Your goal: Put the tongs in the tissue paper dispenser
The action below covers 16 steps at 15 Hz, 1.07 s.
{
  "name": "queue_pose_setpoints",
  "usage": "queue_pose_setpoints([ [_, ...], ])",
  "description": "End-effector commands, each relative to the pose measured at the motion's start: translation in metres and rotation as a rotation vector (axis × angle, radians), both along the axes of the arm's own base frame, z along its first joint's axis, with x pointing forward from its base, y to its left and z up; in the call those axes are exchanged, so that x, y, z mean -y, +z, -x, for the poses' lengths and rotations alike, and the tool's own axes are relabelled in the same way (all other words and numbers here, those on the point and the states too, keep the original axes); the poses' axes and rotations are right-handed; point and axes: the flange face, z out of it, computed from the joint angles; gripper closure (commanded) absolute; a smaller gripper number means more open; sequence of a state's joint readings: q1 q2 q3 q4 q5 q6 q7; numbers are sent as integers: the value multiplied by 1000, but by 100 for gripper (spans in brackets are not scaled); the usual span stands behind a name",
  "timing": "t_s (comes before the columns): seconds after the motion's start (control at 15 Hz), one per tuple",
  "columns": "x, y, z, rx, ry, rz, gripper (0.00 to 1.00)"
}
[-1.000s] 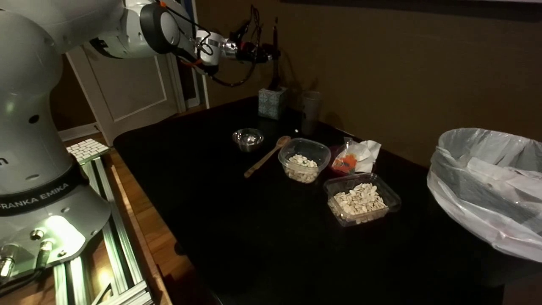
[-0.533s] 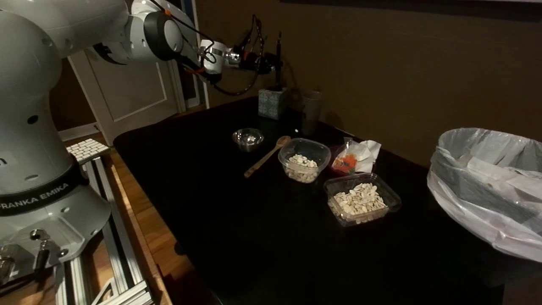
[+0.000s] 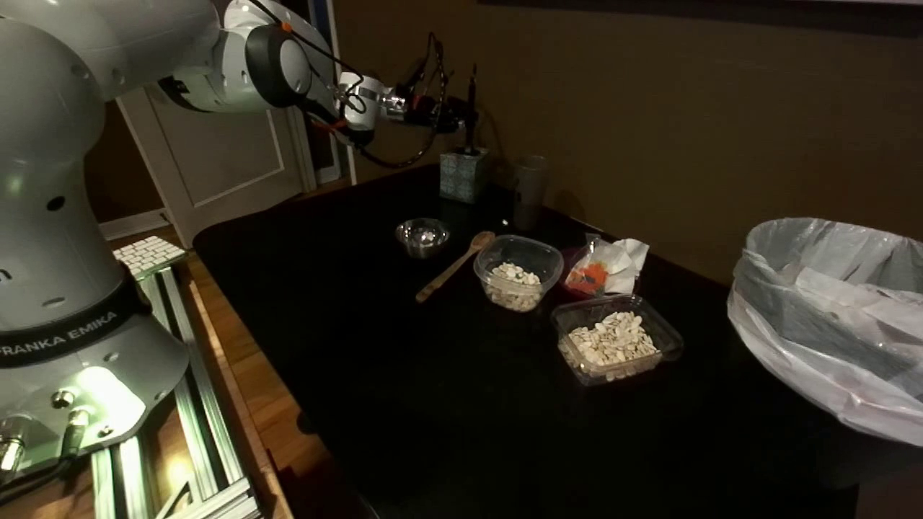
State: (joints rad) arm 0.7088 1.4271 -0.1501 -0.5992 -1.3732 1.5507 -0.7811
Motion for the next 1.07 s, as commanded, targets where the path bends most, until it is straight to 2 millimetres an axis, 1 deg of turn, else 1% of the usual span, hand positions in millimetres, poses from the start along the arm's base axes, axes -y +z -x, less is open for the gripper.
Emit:
queue_pose_setpoints([
  [0.0, -6, -7, 3, -11, 32, 57, 91],
  [0.27, -10, -13, 5, -31, 46, 67, 91],
  [0.4, -11, -16, 7, -37, 50, 69, 51],
  [0.47, -12, -17, 7, -37, 51, 68, 43],
  [0.53, -13, -18, 8, -34, 55, 64, 42],
  [0.6, -14, -18, 8, -32, 56, 62, 36],
  [0.87, -17, -17, 10, -21, 59, 54, 3],
  [0.93, -18, -16, 10, -21, 61, 52, 0],
  [1.0, -19, -15, 11, -19, 62, 51, 0],
])
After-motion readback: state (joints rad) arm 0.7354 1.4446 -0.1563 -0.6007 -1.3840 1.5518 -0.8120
